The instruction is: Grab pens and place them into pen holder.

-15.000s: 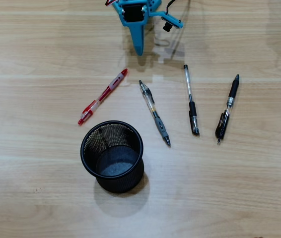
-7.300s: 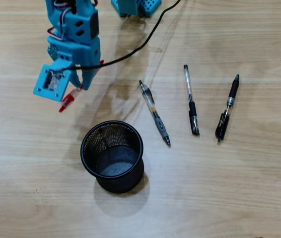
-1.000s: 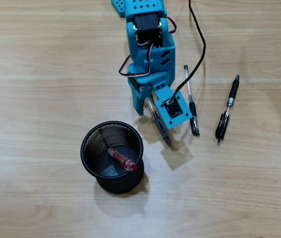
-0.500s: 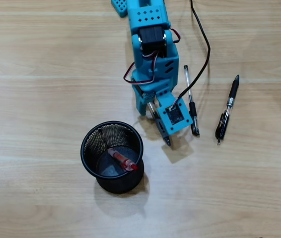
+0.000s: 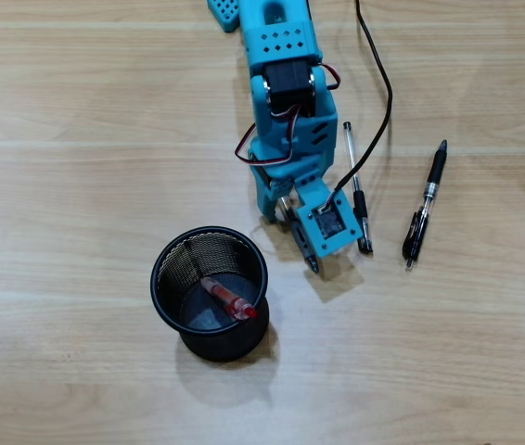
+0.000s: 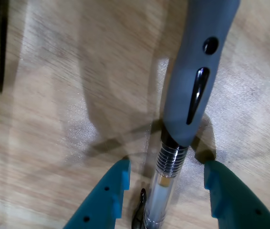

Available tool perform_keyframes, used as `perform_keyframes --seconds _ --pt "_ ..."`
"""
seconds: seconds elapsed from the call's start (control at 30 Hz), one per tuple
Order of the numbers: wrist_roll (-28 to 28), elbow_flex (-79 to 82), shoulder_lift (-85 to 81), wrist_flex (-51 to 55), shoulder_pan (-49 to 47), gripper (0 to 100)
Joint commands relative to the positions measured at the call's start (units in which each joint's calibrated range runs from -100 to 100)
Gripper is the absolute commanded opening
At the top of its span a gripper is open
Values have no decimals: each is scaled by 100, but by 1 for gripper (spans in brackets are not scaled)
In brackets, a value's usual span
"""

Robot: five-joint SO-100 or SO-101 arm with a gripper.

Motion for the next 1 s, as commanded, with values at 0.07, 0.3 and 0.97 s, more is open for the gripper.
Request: perform_keyframes --seconds 0.07,0.3,0.97 --pt "-18 -126 15 41 -27 9" --pt "-18 -99 -35 41 19 2" --pt "17 595 -3126 32 763 2"
